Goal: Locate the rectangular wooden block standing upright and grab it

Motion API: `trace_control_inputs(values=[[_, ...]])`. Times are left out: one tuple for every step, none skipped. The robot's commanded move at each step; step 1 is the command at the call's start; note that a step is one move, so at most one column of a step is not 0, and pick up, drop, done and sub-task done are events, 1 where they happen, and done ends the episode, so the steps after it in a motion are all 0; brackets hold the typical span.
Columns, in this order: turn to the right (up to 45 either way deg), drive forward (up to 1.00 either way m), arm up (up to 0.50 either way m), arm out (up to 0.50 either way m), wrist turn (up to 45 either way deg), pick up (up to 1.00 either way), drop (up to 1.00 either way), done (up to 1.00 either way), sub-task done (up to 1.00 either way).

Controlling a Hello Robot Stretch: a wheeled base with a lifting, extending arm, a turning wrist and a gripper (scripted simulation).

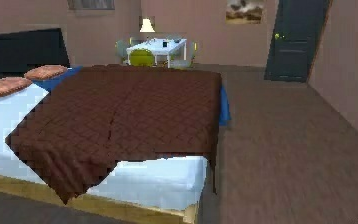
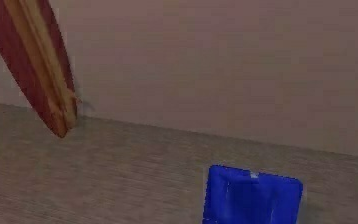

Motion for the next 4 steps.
trace_control_inputs(values=[[39.0, 0.00, 0.00, 0.00, 0.0, 0.00, 0.00, 0.00, 0.00], [0.0, 0.30, 0.00, 0.00, 0.0, 0.00, 0.00, 0.00, 0.00], [-6.0, 0.00, 0.00, 0.00, 0.0, 0.00, 0.00, 0.00, 0.00], [0.0, 1.00, 0.00, 0.00, 0.0, 0.00, 0.00, 0.00, 0.00]])
